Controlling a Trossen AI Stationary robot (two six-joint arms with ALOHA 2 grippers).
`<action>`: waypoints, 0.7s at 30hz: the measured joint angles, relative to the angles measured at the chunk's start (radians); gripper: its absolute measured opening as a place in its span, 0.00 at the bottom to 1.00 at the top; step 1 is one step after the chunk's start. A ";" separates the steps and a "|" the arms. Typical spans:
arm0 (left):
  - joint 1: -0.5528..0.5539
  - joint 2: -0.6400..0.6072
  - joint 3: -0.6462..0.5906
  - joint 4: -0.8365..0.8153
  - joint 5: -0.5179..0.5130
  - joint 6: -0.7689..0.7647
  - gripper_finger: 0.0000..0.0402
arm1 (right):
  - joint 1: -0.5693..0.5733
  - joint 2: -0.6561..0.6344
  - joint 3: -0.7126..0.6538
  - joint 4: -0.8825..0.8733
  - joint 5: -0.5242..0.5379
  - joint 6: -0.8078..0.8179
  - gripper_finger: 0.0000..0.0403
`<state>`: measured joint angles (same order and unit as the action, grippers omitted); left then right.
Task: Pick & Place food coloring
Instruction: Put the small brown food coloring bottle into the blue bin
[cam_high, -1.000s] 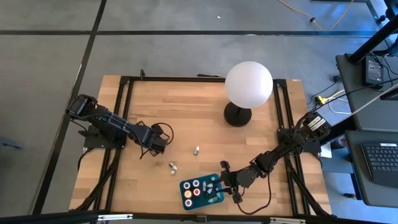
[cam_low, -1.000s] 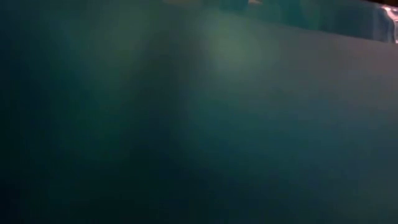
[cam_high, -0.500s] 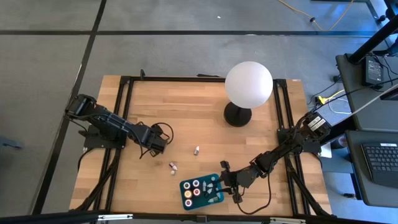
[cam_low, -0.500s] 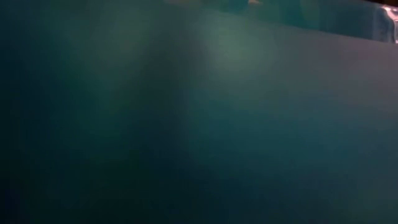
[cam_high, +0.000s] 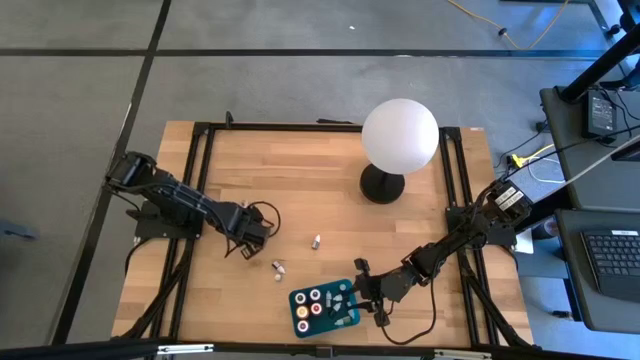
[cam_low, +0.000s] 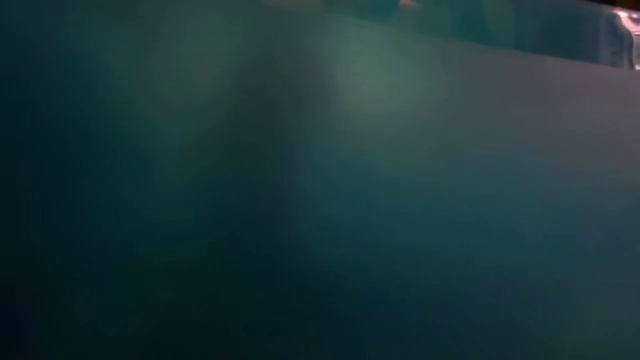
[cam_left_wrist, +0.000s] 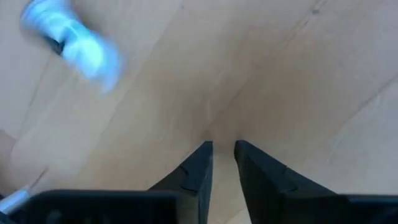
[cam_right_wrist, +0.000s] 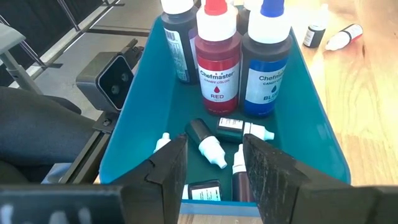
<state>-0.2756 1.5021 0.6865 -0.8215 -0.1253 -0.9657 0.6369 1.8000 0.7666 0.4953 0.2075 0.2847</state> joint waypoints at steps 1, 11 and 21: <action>0.000 0.000 0.001 -0.002 0.000 0.000 0.17 | 0.000 0.000 0.000 0.000 0.000 0.000 0.40; -0.005 -0.133 0.082 -0.147 -0.163 -0.001 0.08 | 0.000 0.000 0.000 -0.001 0.000 -0.002 0.40; 0.005 -0.195 0.089 -0.111 -0.445 -0.041 0.11 | 0.000 0.000 0.000 -0.001 0.000 -0.005 0.40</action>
<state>-0.2709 1.3071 0.7753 -0.9321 -0.5706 -1.0063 0.6369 1.8000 0.7666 0.4940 0.2073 0.2802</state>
